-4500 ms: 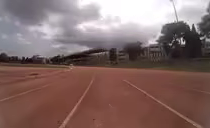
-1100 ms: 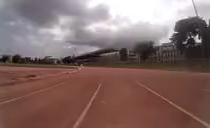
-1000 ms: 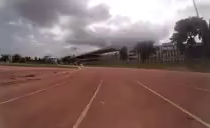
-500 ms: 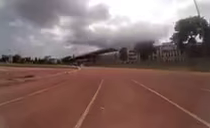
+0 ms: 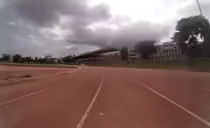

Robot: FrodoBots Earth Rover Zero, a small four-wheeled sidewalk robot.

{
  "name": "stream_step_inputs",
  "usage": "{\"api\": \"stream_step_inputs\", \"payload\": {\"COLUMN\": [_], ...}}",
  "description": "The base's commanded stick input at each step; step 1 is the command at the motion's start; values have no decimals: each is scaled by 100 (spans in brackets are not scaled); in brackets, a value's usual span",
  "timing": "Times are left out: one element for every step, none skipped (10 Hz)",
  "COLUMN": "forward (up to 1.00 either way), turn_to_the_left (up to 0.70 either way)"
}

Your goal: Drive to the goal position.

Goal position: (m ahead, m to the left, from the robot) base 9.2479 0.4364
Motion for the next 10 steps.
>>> {"api": "stream_step_inputs", "payload": {"forward": [45,45,45,45,45,45,45,45,45,45], "turn_to_the_left": [0,0,0,0,0,0,0,0,0,0]}}
